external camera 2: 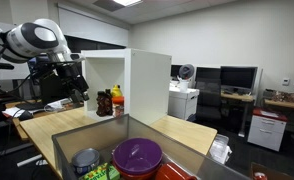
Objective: Put the canned food in the white shelf
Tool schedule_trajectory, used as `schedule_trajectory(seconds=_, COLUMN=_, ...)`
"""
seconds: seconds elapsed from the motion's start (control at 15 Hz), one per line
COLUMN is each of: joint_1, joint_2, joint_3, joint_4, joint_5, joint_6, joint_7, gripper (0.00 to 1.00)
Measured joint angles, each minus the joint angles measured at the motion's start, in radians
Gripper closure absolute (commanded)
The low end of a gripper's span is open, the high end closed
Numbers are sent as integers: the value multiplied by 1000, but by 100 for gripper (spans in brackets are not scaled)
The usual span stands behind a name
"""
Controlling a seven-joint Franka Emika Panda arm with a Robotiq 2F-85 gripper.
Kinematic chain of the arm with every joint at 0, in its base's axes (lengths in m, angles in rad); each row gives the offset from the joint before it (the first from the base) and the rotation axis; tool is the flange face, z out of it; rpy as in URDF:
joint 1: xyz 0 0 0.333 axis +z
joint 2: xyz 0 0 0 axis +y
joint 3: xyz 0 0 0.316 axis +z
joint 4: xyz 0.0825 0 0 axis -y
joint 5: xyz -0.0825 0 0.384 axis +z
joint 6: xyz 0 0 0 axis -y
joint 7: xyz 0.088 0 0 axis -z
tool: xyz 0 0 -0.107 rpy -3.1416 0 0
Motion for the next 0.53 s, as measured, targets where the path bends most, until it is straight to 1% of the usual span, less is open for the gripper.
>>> schedule_trajectory(seconds=0.2, joint_1=-19, joint_2=-30, joint_3=14, joint_4=1, joint_5=-1, joint_6=5, joint_7=15, gripper=0)
schedule_trajectory(seconds=0.53, joint_1=-21, joint_2=-39, joint_3=18, joint_4=1, joint_5=-1, joint_6=5, joint_7=16, gripper=0)
